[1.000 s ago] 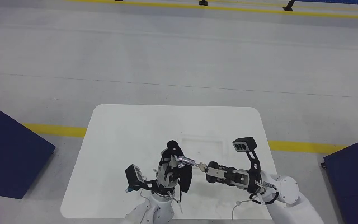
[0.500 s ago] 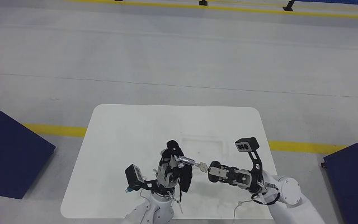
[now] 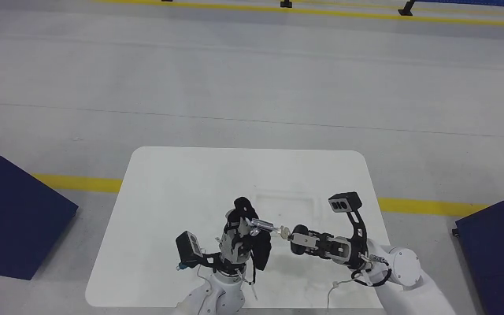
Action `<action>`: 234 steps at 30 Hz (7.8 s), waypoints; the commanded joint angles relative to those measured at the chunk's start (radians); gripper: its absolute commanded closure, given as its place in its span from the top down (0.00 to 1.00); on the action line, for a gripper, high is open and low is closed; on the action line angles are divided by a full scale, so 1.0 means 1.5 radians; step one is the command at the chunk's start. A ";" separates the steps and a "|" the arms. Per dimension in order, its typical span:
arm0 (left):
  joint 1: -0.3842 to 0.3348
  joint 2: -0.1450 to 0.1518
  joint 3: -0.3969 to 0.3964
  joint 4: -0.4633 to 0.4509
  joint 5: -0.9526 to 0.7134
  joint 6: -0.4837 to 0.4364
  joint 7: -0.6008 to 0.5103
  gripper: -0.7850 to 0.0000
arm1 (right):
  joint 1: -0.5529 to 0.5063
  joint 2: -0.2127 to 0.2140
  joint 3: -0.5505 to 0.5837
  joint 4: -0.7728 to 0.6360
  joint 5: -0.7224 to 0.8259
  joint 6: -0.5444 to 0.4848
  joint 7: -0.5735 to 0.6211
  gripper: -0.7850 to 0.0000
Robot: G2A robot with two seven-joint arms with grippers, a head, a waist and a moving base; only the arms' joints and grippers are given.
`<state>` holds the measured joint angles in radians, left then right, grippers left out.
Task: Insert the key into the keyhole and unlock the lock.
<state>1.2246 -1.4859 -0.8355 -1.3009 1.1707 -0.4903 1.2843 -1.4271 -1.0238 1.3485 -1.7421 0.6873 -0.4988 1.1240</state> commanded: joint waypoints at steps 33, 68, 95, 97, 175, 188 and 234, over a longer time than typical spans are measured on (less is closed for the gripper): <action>0.006 -0.013 -0.016 0.006 0.013 -0.013 -0.007 0.00 | 0.013 -0.006 -0.010 0.013 0.009 0.002 0.001 0.00; 0.010 -0.016 -0.032 0.014 0.065 -0.003 -0.011 0.00 | 0.016 -0.011 -0.011 -0.009 -0.001 0.001 0.008 0.00; 0.014 -0.018 -0.038 0.009 0.067 -0.010 -0.017 0.00 | 0.038 -0.013 -0.010 -0.008 -0.007 0.022 0.011 0.00; 0.013 -0.018 -0.039 0.009 0.080 -0.003 -0.016 0.00 | 0.039 -0.012 -0.011 -0.010 -0.011 0.034 0.011 0.00; -0.017 0.012 -0.090 0.033 0.308 0.234 0.013 0.00 | 0.040 0.002 0.009 0.013 0.132 0.445 0.071 0.00; -0.020 0.017 -0.094 0.036 0.330 0.250 0.007 0.00 | 0.038 0.004 0.009 0.021 0.203 0.584 0.031 0.00; -0.024 0.036 -0.121 0.020 0.384 0.295 -0.015 0.00 | 0.055 0.031 -0.009 0.018 0.314 0.835 -0.039 0.00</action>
<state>1.1890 -1.4321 -1.0161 -1.2712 1.7463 -0.0479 1.2637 -1.3444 -0.9766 1.3345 -1.7152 1.1586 0.7540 1.0661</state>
